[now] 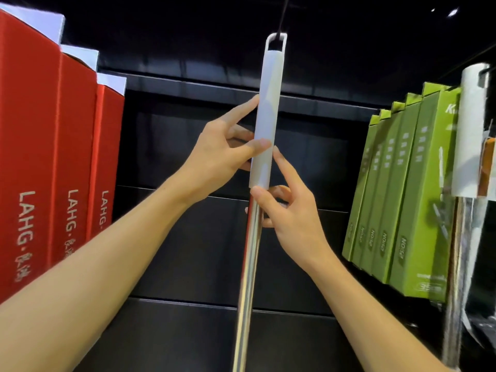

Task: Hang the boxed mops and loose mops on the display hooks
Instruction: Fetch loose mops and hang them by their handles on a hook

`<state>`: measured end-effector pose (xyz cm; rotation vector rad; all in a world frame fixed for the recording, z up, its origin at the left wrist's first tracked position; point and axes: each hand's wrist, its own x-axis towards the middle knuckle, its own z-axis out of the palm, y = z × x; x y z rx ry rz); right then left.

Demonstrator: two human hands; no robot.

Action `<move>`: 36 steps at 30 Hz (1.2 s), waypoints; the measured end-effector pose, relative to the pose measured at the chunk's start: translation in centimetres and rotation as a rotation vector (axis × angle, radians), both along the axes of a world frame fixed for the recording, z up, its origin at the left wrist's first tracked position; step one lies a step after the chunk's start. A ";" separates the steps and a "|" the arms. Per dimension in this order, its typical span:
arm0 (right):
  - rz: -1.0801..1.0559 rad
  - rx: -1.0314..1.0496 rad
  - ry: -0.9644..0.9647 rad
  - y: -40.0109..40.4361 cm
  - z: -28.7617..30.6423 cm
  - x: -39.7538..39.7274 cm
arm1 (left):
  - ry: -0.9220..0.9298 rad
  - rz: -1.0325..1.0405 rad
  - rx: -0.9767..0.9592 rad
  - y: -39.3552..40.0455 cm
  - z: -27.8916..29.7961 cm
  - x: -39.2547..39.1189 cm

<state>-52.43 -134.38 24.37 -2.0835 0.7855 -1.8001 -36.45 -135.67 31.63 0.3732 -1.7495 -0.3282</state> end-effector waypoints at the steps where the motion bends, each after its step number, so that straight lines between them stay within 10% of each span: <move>1: -0.002 -0.003 -0.007 -0.3 0.0 0.1 | 0.002 -0.006 0.002 -0.3 0.1 0.0; 36: -0.165 0.045 0.019 -13.4 -0.1 -0.2 | -0.147 -0.029 0.087 -14.8 1.7 -0.1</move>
